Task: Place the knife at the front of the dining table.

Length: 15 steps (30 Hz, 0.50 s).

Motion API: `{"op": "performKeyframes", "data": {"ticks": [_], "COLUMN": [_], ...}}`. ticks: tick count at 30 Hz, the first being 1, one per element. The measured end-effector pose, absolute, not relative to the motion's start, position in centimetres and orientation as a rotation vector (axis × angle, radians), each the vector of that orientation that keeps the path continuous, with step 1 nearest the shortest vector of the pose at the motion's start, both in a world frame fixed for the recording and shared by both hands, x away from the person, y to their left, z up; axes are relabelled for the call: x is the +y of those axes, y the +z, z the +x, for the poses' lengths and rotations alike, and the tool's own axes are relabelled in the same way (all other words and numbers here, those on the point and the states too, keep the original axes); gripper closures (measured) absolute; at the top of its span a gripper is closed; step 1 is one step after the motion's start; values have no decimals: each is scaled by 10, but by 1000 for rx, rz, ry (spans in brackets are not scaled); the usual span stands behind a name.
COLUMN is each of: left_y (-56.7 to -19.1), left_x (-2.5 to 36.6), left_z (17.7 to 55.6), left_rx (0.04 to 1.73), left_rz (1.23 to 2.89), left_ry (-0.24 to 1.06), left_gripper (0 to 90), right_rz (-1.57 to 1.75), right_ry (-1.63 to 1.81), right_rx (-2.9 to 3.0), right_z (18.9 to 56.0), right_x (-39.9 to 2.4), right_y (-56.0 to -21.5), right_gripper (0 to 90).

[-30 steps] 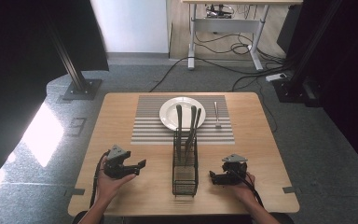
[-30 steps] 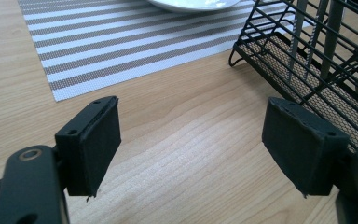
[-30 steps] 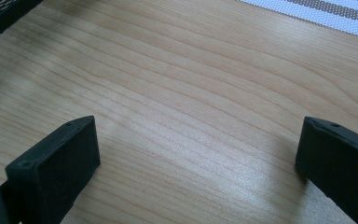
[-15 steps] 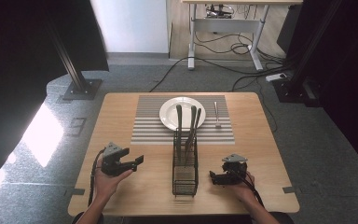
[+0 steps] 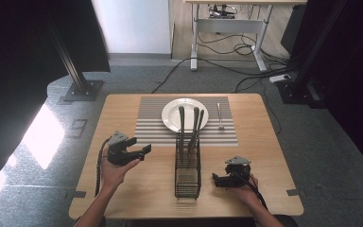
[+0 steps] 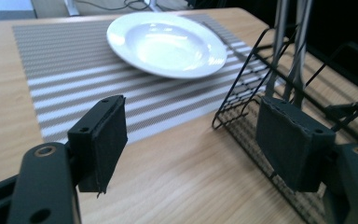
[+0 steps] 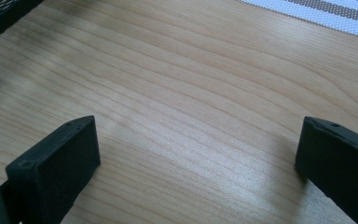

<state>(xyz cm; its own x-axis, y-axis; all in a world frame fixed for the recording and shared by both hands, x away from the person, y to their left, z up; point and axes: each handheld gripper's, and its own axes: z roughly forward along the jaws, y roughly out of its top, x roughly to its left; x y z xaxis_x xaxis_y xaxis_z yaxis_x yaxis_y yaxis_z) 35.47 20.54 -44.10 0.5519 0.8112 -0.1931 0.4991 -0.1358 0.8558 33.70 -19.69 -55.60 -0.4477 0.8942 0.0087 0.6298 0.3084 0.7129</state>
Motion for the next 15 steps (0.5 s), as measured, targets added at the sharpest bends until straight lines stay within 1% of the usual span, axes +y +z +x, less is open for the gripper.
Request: {"op": "performKeyframes", "data": {"ticks": [2,4,6,15], "left_y": [-436,-433,-431,-423], "left_x": [201,196,192,179], "left_z": [358,360,362,373], "left_rx": [1069,1054,1046,1032], "left_rz": [1788,1783,1781,1770], "left_ry": [386,385,403,408], "left_gripper": [267,303,304,314], "right_rz": [1359,1358,1358,1358], "right_ry": [925,924,925,925], "right_rx": [2191,2192,2190,2188], "right_z": [337,337,337,337], "right_x": [-197,-197,-197,-195], "right_y": [-556,-556,-556,-556], "right_gripper": [0,0,0,0]}}
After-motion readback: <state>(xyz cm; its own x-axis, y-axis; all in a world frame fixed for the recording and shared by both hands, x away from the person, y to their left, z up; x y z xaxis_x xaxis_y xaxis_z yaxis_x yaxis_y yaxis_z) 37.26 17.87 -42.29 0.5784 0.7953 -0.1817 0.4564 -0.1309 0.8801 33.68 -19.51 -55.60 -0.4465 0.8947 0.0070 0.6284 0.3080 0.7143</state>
